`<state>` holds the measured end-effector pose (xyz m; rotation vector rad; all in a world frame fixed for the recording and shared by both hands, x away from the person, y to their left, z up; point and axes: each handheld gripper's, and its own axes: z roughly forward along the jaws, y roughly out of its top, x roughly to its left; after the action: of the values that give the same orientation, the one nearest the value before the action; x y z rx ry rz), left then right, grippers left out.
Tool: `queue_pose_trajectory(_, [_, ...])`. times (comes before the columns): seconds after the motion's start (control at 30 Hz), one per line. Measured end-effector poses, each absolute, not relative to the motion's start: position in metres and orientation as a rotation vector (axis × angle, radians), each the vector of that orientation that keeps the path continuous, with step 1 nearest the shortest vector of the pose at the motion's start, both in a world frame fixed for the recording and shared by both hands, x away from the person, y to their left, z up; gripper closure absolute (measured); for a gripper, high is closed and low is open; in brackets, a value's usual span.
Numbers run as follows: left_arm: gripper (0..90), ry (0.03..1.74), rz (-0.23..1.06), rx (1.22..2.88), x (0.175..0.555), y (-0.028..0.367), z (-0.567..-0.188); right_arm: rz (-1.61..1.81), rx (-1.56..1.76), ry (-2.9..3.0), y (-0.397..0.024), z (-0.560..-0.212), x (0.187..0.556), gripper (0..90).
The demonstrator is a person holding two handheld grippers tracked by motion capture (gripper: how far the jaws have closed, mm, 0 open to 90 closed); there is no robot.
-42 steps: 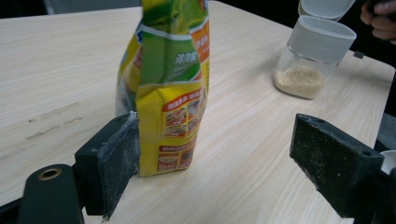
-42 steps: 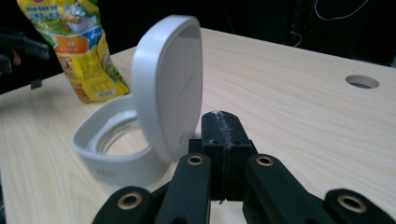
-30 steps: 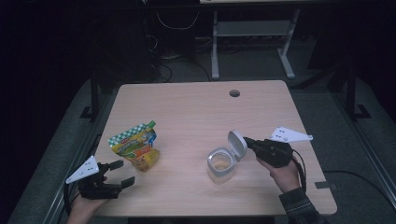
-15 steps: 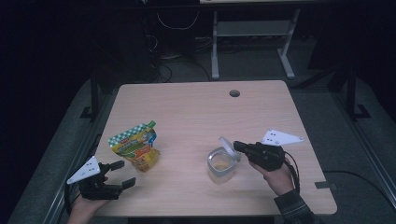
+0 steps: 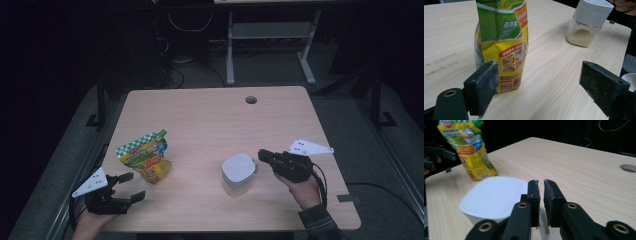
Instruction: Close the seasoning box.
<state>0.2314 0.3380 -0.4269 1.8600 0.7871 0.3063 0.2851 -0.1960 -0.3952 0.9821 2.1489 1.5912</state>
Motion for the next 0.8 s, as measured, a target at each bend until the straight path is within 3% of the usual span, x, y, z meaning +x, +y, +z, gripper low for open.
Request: queue_pose_trajectory(0.8, [15.7,0.79,0.321,1.892,0.231,0.337,-0.431,1.355,1.206,2.116,-0.235,-0.447,0.269,22.3])
